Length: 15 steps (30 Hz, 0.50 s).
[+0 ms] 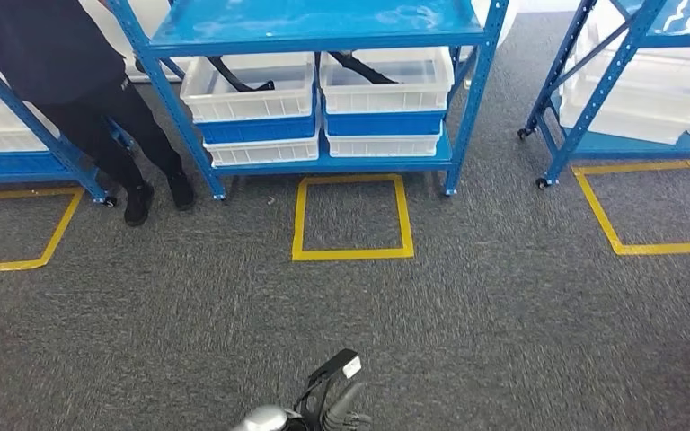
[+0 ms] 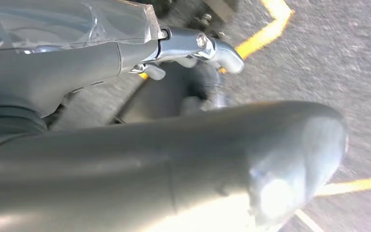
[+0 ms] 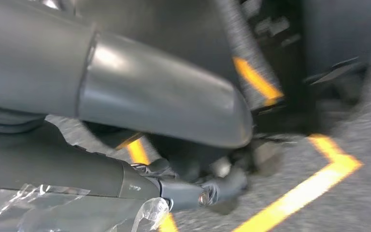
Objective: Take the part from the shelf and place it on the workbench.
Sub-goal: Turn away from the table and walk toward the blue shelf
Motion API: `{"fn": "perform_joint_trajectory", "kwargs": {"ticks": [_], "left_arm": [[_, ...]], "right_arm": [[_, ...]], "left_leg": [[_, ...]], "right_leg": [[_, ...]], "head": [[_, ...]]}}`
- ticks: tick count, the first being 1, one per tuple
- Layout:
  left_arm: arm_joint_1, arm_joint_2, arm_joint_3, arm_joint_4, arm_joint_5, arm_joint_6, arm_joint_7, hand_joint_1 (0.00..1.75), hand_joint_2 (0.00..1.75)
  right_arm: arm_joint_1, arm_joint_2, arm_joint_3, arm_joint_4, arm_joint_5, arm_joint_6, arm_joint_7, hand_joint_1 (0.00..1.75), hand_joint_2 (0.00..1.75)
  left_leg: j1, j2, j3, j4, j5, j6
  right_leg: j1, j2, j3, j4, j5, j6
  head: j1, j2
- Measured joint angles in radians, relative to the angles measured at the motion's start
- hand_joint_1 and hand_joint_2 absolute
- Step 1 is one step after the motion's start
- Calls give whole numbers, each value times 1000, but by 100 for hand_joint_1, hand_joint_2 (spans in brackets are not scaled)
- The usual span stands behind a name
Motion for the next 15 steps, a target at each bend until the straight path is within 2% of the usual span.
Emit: {"fn": "perform_joint_trajectory", "kwargs": {"ticks": [1, 2, 3, 4, 5, 6, 7, 8, 9, 10, 12, 13, 15], "left_arm": [[-4, -2, -5, 0, 0, 0, 1, 0, 0], [-9, -3, -8, 0, 0, 0, 1, 0, 0], [-14, -5, -10, 0, 0, -1, 1, 0, 0], [-19, -7, -12, 0, 0, -4, 3, 0, 0], [-23, -10, -14, 0, 1, -7, 6, 0, 0], [-28, -13, -17, 0, 3, -14, 13, 0, 0], [-33, -17, -21, 0, 7, -23, 18, 0, 0], [-39, -19, -24, 0, 12, -34, 25, 0, 0], [-44, -21, -27, 0, 18, -48, 32, 0, 0], [-47, -21, -30, 0, 24, -63, 37, 0, 0], [-50, -19, -33, 0, 35, -99, 49, 0, 0], [-53, -17, -34, 0, 38, -121, 55, 0, 0], [-59, -14, -38, 0, 37, -164, 66, 0, 0]], "right_arm": [[2, 2, 8, 26, 1, 2, 8, 0, 0], [4, 2, 15, 49, 3, 6, 18, 0, 0], [5, 2, 21, 65, 7, 13, 33, 0, 0], [2, 4, 27, 78, 13, 24, 54, 0, 0], [-1, 5, 33, 90, 21, 36, 76, 0, 0], [-3, 10, 42, 103, 29, 55, 109, 0, 0], [-6, 15, 50, 115, 34, 76, 141, 0, 0], [-11, 19, 58, 126, 35, 98, 170, 0, 0], [-17, 23, 65, 138, 34, 122, 200, 0, 0], [-23, 25, 69, 146, 31, 139, 217, 0, 0], [-32, 27, 75, 160, 28, 168, 234, 0, 0], [-37, 27, 78, 166, 28, 182, 235, 0, 0], [-51, 28, 81, 176, 30, 218, 235, 0, 0]], "left_leg": [[3, 4, -38, 71, -24, -4], [4, 6, -68, 117, -33, -5], [4, 7, -78, 124, -23, -4], [3, 9, -65, 87, 4, 1], [1, 11, -39, 29, 37, 7], [-4, 17, -1, -52, 70, 18], [-10, 23, 31, -117, 92, 29], [-16, 28, 51, -157, 103, 37], [-21, 31, 66, -184, 107, 44], [-23, 29, 69, -187, 107, 46], [-17, 23, 86, -205, 115, 50], [-13, 20, 95, -215, 119, 52], [-10, 18, 104, -223, 123, 56]], "right_leg": [[1, 4, 3, 0, -2, -1], [1, 3, 6, 0, -5, -1], [2, 0, 9, 0, -7, 0], [4, -2, 13, 0, -10, 0], [5, -5, 18, 0, -12, 1], [6, -8, 24, -1, -16, 2], [7, -12, 28, -2, -19, 5], [6, -16, 31, -3, -22, 9], [5, -20, 35, -5, -25, 14], [4, -24, 40, -9, -26, 19], [5, -25, 50, -6, -37, 29], [6, -23, 47, 16, -55, 33], [7, -15, 15, 121, -118, 38]], "head": [[-2, 0], [-2, 1], [-3, 1], [-2, 1], [-2, 1], [-2, 1], [0, 1], [0, 1], [1, 1], [1, 1], [1, 1], [2, 1], [4, 1]]}}
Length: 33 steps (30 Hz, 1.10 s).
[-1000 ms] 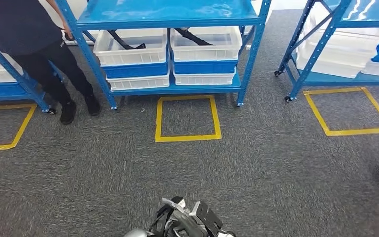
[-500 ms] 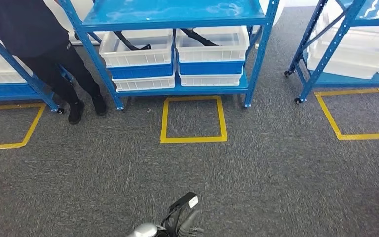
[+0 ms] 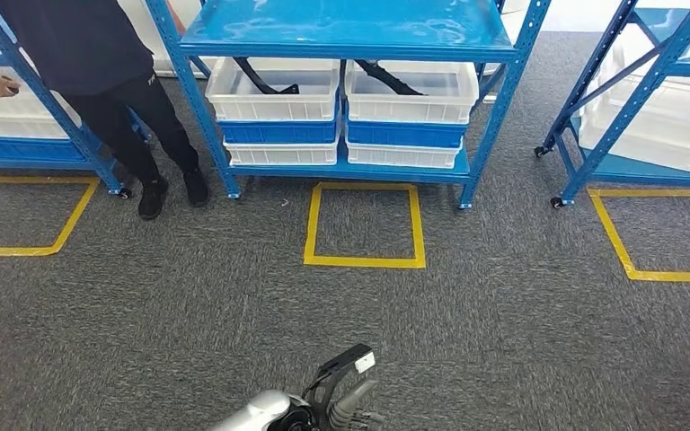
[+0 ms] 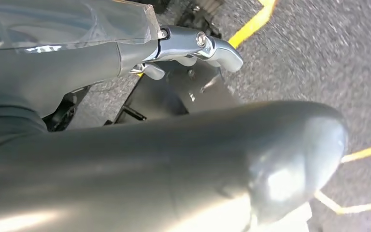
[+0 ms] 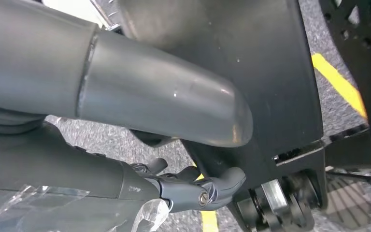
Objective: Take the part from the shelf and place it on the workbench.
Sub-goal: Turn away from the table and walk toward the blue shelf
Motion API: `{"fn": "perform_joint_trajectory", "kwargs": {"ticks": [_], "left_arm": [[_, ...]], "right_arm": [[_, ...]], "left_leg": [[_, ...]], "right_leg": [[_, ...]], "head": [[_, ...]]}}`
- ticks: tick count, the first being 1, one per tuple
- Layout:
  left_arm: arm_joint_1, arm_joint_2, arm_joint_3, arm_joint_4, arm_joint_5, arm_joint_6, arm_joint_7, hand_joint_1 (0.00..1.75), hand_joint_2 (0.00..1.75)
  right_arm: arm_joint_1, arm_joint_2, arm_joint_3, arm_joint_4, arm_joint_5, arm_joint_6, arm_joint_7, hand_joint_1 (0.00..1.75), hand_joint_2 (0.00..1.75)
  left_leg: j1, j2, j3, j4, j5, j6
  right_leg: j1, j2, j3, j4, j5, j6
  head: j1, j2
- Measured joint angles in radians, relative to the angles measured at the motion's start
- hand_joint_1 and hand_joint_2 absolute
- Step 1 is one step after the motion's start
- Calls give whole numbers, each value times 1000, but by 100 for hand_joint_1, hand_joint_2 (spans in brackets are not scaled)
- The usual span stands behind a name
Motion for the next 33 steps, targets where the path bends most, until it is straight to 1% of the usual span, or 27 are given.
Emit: {"fn": "perform_joint_trajectory", "kwargs": {"ticks": [1, 2, 3, 4, 5, 7, 8, 9, 12, 13, 14, 16, 17, 18, 19, 20, 21, 22, 23, 24, 26, 28, 29, 30, 31, 32, 33], "left_arm": [[-3, 3, -4, 0, -5, -17, 3, 0, 0], [-7, 5, -9, 0, -13, -30, 5, 0, 0], [-11, 8, -15, 0, -26, -37, 8, 0, 0], [-15, 10, -22, 0, -45, -36, 10, 0, 0], [-19, 11, -29, 0, -68, -28, 16, 0, 0], [-26, 8, -45, 0, -114, -1, 33, 0, 0], [-30, 5, -54, 0, -130, 12, 43, 0, 0], [-33, 2, -61, 0, -141, 22, 50, 0, 0], [-35, -3, -73, 0, -163, 34, 62, 0, 0], [-35, -2, -75, 0, -167, 32, 63, 0, 0], [-38, -2, -76, 0, -170, 26, 63, 0, 0], [-42, 0, -81, 0, -170, -3, 60, 0, 0], [-43, 0, -84, 0, -170, -23, 59, 0, 0], [-44, 2, -87, 0, -170, -42, 58, 0, 0], [-45, 3, -90, 0, -171, -58, 57, 0, 0], [-48, 5, -92, 0, -173, -69, 56, 0, 0], [-51, 7, -94, 0, -177, -76, 55, 0, 44], [-56, 9, -95, 0, -182, -78, 54, 0, 87], [-61, 9, -97, 0, -187, -76, 52, 0, 131], [-65, 9, -98, 0, -191, -69, 52, 0, 175], [-70, 7, -100, 0, -188, -48, 59, 0, 175], [-71, 1, -100, 0, -180, -29, 73, 0, 175], [-72, -5, -100, 0, -176, -22, 79, 0, 175], [-72, -9, -100, 0, -173, -18, 83, 0, 175], [-72, -13, -100, 0, -171, -15, 85, 0, 175], [-71, -16, -101, 0, -170, -13, 88, 0, 175], [-69, -17, -101, 0, -168, -11, 91, 0, 175]], "right_arm": [[-9, 0, 0, 4, 2, 20, 0, 0, 0], [-15, 0, 1, 7, 6, 36, 1, 0, 0], [-20, 0, 3, 11, 15, 45, 8, 0, 0], [-23, 0, 7, 15, 33, 44, 22, 0, 0], [-22, -1, 15, 19, 61, 33, 42, 0, 0], [-11, -9, 39, 29, 123, -1, 58, 0, 0], [-5, -18, 51, 34, 147, -14, 46, 0, 0], [0, -28, 61, 39, 164, -18, 29, 0, 0], [7, -51, 86, 54, 176, 0, -4, 0, 0], [7, -56, 89, 58, 170, 11, -8, 0, 0], [7, -58, 90, 60, 164, 21, -7, 0, 0], [7, -52, 95, 62, 165, 40, 20, 0, 0], [7, -45, 99, 63, 167, 47, 40, 0, 0], [6, -36, 101, 63, 169, 54, 58, 0, 0], [4, -28, 103, 64, 169, 63, 70, 0, 0], [2, -22, 104, 65, 169, 72, 75, 0, 0], [1, -16, 104, 66, 168, 80, 75, 0, 0], [1, -12, 105, 66, 167, 87, 72, 0, 0], [0, -8, 105, 68, 167, 92, 69, 0, 0], [0, -5, 106, 69, 168, 93, 67, 0, 0], [-2, -2, 108, 71, 183, 83, 67, 0, 0], [-3, 1, 114, 73, 210, 65, 72, 0, 0], [-4, 2, 117, 74, 222, 57, 74, 0, 0], [-7, 3, 120, 75, 230, 50, 76, 0, 0], [-11, 5, 121, 76, 233, 45, 77, 0, 0], [-15, 5, 121, 76, 234, 41, 77, 0, 0], [-18, 6, 122, 76, 234, 37, 77, 0, 0]], "left_leg": [[0, 0, 0, 1, -1, 2], [0, -1, 1, 1, -2, 3], [0, -2, 3, 2, -4, 3], [1, -4, 5, 3, -6, 1], [2, -6, 8, 7, -10, -2], [1, -12, 4, 19, -17, -10], [-1, -16, -5, 29, -17, -15], [-3, -18, -17, 37, -16, -19], [-6, -18, -48, 61, -20, -28], [-4, -15, -63, 88, -33, -34], [-2, -12, -88, 135, -53, -41], [4, -5, -163, 276, -99, -52], [6, -5, -201, 337, -111, -53], [6, -4, -224, 367, -107, -52], [6, -4, -227, 355, -83, -48], [5, -4, -209, 302, -43, -41], [2, -4, -179, 226, 1, -33], [-1, -3, -147, 159, 32, -23], [-5, -3, -124, 109, 48, -15], [-8, -2, -111, 82, 48, -9], [-11, -2, -104, 66, 34, -3], [-6, -3, -91, 51, 28, 1], [-3, -4, -83, 44, 27, 3], [-2, -4, -77, 40, 26, 5], [-2, -4, -75, 39, 24, 8], [-3, -4, -75, 39, 23, 10], [-4, -5, -74, 40, 22, 11]], "right_leg": [[0, 2, -20, 67, -32, 2], [-1, 3, -31, 116, -50, 4], [-2, 3, -28, 136, -50, 6], [-4, 2, -8, 115, -31, 8], [-8, 3, 24, 57, 6, 11], [-16, 11, 79, -60, 58, 18], [-18, 15, 94, -101, 63, 19], [-18, 19, 97, -117, 50, 16], [-20, 16, 95, -136, 30, 2], [-21, 14, 94, -136, 30, -3], [-22, 13, 95, -137, 31, -6], [-19, 14, 98, -137, 31, -11], [-18, 14, 100, -137, 29, -12], [-17, 14, 103, -137, 27, -14], [-16, 13, 108, -137, 24, -15], [-15, 13, 115, -137, 20, -16], [-14, 12, 122, -137, 15, -16], [-13, 11, 125, -139, 10, -15], [-13, 10, 126, -140, 7, -13], [-14, 9, 123, -142, 5, -10], [-14, 5, 121, -147, 3, -1], [-11, 4, 125, -133, -14, 6], [-9, 5, 114, -98, -34, 8], [-7, 6, 88, -39, -63, 9], [-4, 7, 50, 36, -94, 9], [-2, 7, 15, 104, -117, 9], [-1, 7, -7, 147, -124, 9]], "head": [[0, 0], [1, 0], [1, 0], [1, 0], [1, 0], [2, 0], [3, 0], [4, 0], [4, 0], [3, 0], [1, 0], [-2, 0], [-2, 0], [-3, 0], [-3, 0], [-3, 0], [-3, 0], [-3, 0], [-3, 0], [-3, 0], [-3, 0], [-2, 0], [-2, 0], [-1, 0], [0, 0], [0, 0], [1, 0]]}}
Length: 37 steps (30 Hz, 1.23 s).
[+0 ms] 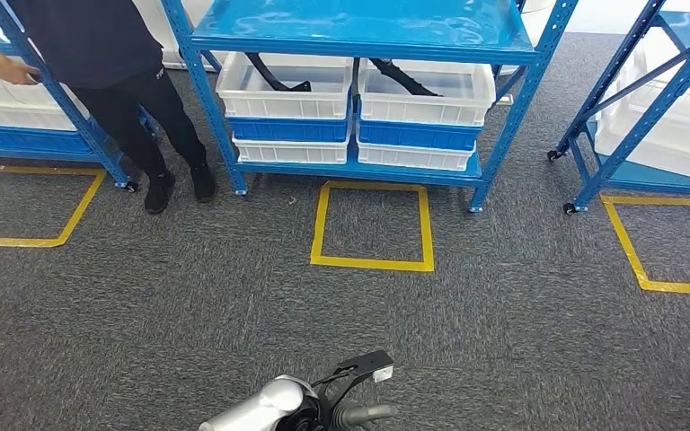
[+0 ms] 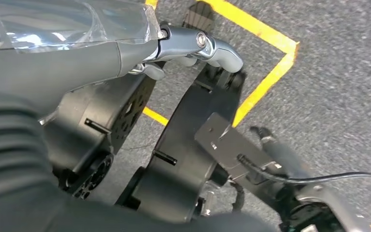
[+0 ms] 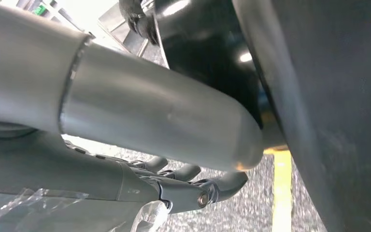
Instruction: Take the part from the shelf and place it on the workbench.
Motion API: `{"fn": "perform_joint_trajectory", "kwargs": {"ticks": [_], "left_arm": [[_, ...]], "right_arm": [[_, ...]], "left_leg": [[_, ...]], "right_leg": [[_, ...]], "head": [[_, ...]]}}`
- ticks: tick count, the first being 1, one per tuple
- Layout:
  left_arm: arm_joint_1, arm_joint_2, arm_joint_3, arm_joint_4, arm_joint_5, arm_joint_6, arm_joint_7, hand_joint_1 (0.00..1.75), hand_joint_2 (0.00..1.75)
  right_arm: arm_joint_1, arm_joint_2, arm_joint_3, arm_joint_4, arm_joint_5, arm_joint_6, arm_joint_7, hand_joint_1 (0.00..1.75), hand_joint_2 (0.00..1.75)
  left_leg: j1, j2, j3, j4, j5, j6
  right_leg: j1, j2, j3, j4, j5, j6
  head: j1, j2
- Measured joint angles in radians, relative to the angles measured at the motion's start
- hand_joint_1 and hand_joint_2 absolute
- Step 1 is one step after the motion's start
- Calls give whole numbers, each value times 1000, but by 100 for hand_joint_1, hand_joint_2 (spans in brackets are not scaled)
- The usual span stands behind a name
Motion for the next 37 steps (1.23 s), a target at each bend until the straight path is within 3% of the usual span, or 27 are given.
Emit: {"fn": "perform_joint_trajectory", "kwargs": {"ticks": [1, 2, 4, 6, 11, 15, 18, 26, 37], "left_arm": [[1, -1, 0, 0, 2, 3, 2, 0, 175], [2, -2, 0, 0, 7, 8, 4, 0, 175], [2, -5, 0, 0, 21, 18, 4, 0, 175], [3, -7, 0, 0, 33, 26, 2, 0, 175], [9, -4, -1, 2, 56, 43, -12, 0, 175], [10, 5, -1, 2, 78, 77, -33, 0, 175], [12, 17, -1, 1, 82, 91, -44, 0, 175], [58, 42, 14, 0, 43, 101, -82, 0, 175], [182, 83, 135, 1, -87, 120, -204, 0, 175]], "right_arm": [[0, 0, 1, 0, -1, -5, -2, 0, 0], [3, 0, 2, 2, -5, -12, -11, 0, 0], [14, -6, 4, 11, -22, -24, -48, 0, 87], [23, -17, 4, 19, -39, -30, -91, 0, 175], [32, -28, 3, 27, -45, -118, -124, 0, 175], [53, -38, -11, 38, -96, -294, -124, 0, 175], [76, -53, -34, 45, -129, -369, -142, 0, 175], [121, -68, -114, 53, -121, -396, -162, 0, 175], [172, -62, -286, 52, -65, -427, -207, 0, 175]], "left_leg": [[0, -2, 1, 1, -1, 1], [0, -5, 3, 2, -1, 1], [-2, -12, 3, 7, -2, -3], [-6, -15, -8, 15, 1, -10], [-4, -11, -18, 18, 8, -3], [-2, -14, -14, 14, 12, -10], [-1, -14, -15, 12, 14, -12], [1, -12, -14, 10, 12, -25], [0, -13, -14, 10, 12, -26]], "right_leg": [[1, 0, -4, 3, 15, 0], [0, 0, 11, -37, 51, 0], [-2, 2, 60, -173, 134, 0], [-4, 6, 85, -262, 162, -6], [3, 13, 82, -276, 159, -18], [7, 10, 86, -276, 159, -19], [8, 10, 86, -276, 159, -21], [10, 13, 84, -276, 159, -29], [9, 12, 85, -276, 159, -29]], "head": [[0, 0], [0, 0], [0, 0], [0, 0], [-1, 0], [-1, 0], [-1, 0], [-3, 0], [-2, 0]]}}
